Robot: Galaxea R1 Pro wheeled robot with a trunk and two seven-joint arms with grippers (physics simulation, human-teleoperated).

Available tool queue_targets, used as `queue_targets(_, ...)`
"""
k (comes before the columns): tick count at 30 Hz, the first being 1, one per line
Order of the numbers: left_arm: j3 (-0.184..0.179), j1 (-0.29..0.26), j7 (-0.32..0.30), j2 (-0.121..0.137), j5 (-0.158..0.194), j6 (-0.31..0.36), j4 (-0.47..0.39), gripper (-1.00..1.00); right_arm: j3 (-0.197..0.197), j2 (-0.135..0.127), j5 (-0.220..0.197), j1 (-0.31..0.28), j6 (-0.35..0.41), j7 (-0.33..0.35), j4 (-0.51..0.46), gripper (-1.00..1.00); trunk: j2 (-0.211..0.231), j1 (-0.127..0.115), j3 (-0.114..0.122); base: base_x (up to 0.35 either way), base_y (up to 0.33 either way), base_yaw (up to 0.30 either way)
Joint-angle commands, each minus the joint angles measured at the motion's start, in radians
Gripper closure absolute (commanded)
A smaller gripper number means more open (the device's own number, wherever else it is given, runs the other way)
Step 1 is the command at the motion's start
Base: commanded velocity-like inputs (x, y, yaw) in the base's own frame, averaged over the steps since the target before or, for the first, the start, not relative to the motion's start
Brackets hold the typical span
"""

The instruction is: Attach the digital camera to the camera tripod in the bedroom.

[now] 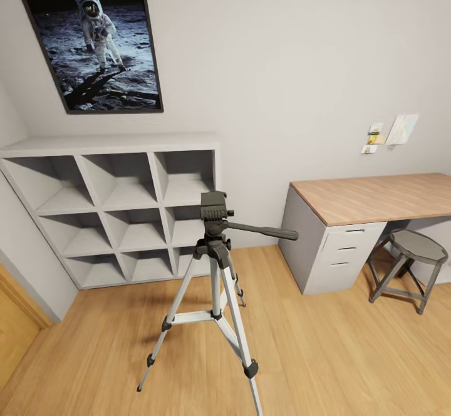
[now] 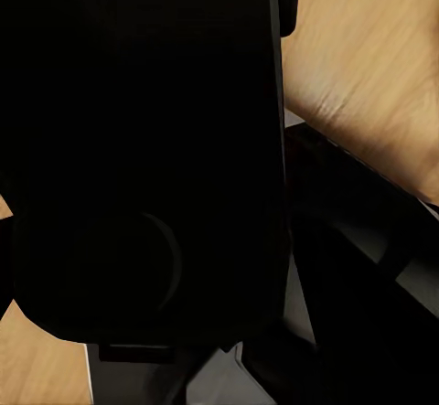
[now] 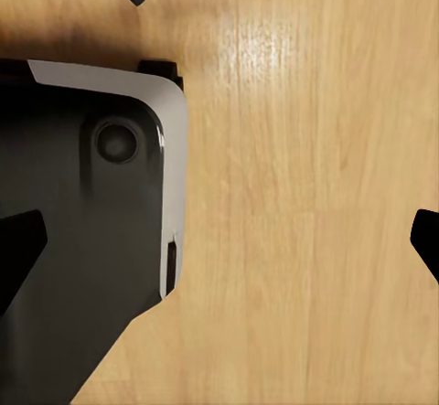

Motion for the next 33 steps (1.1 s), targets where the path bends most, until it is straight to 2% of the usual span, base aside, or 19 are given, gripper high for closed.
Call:
queue_targets(1, -0.008, 0.000, -0.002, 0.000, 0.009, 0.003, 0.000, 1.00, -0.008, 0.000, 0.010, -0.002, -0.003, 0.002, 0.003, -1.00, -0.002, 0.001, -0.002, 0.000, 0.000, 0.000)
queue_targets(18, -0.008, -0.001, -0.002, 0.001, 0.009, 0.003, 0.000, 1.00, -0.008, 0.000, 0.058, -0.002, -0.003, 0.020, 0.003, -1.00, -0.002, 0.001, -0.002, 0.000, 0.000, 0.000)
queue_targets(24, -0.009, -0.001, -0.002, -0.001, 0.008, 0.003, 0.000, 1.00, -0.010, -0.002, 0.064, -0.002, 0.001, 0.004, -0.016, -1.00, -0.002, 0.001, -0.002, 0.000, 0.000, 0.000)
queue_targets(27, -0.009, -0.001, -0.002, -0.001, 0.008, 0.003, 0.000, 1.00, -0.009, -0.002, 0.067, -0.002, 0.005, 0.008, -0.055, -1.00, -0.002, 0.001, -0.002, 0.000, 0.000, 0.000)
queue_targets(33, -0.009, 0.000, -0.002, -0.001, 0.008, 0.003, 0.000, 1.00, 0.004, 0.006, 0.082, -0.003, 0.064, 0.015, -0.270, -1.00, -0.002, 0.001, -0.002, 0.000, 0.000, 0.000)
